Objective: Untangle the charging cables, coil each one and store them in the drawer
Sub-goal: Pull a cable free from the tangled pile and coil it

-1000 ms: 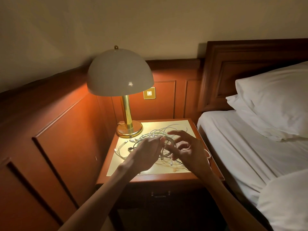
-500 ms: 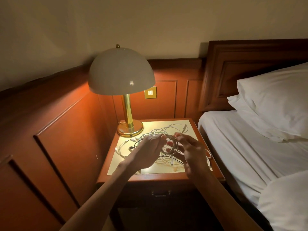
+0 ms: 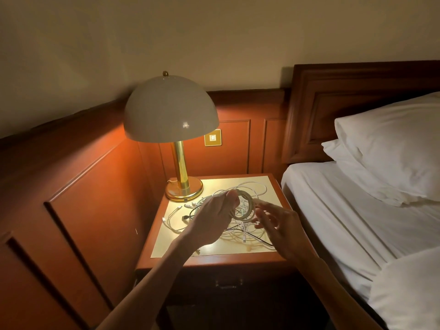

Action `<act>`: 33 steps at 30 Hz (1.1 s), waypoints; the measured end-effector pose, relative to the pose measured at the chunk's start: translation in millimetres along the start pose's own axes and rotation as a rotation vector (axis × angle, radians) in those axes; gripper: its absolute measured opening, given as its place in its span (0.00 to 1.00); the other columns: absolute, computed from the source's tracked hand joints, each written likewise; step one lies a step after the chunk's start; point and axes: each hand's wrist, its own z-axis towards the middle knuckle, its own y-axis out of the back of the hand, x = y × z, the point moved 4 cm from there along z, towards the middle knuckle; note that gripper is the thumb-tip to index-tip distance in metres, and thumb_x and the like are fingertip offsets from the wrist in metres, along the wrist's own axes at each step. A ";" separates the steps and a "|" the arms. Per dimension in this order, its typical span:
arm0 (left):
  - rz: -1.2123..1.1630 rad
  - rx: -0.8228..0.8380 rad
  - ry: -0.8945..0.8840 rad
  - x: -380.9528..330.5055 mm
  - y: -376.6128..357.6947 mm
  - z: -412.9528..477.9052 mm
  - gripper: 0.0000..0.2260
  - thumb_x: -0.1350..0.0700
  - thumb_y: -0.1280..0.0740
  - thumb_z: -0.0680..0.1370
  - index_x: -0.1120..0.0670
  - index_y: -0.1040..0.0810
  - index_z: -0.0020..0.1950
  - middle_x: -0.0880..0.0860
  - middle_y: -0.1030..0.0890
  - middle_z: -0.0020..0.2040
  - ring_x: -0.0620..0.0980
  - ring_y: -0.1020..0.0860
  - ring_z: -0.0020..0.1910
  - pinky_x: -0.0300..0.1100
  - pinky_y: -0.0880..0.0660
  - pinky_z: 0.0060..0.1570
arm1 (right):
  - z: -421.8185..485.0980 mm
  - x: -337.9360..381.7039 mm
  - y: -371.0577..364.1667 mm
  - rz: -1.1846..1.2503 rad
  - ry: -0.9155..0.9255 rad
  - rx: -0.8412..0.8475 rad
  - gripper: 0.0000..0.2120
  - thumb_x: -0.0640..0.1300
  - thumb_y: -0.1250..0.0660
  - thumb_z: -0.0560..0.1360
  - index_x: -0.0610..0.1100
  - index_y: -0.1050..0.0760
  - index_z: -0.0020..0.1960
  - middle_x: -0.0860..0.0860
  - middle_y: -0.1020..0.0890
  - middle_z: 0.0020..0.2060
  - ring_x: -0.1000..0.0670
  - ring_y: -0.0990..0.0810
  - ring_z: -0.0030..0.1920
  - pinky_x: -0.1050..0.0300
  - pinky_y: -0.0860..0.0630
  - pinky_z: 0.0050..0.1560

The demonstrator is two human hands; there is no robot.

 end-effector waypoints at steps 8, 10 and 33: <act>0.123 -0.037 -0.041 0.7 -2.0 0.4 0.18 0.47 0.49 0.84 0.49 0.26 0.41 0.41 0.26 0.31 0.42 0.27 0.29 0.32 0.35 0.32 | 2.9 -5.0 -14.7 0.653 -0.436 -0.082 0.07 0.39 0.33 0.78 0.41 0.17 0.54 0.46 0.12 0.45 0.46 0.13 0.44 0.56 0.17 0.39; 0.194 -0.039 -0.074 2.7 -4.0 -0.1 0.19 0.48 0.49 0.85 0.55 0.26 0.43 0.44 0.26 0.33 0.44 0.27 0.31 0.36 0.33 0.32 | 1.3 -5.4 -20.2 0.894 -0.597 -0.063 0.08 0.33 0.34 0.78 0.41 0.19 0.54 0.44 0.13 0.49 0.44 0.13 0.48 0.53 0.16 0.40; 0.397 -0.173 -0.120 12.5 3.3 11.3 0.15 0.52 0.47 0.86 0.53 0.28 0.43 0.42 0.28 0.31 0.43 0.27 0.27 0.30 0.38 0.26 | 20.8 13.3 -24.1 0.416 -0.504 0.131 0.11 0.37 0.36 0.81 0.41 0.24 0.63 0.45 0.17 0.53 0.46 0.13 0.45 0.52 0.16 0.45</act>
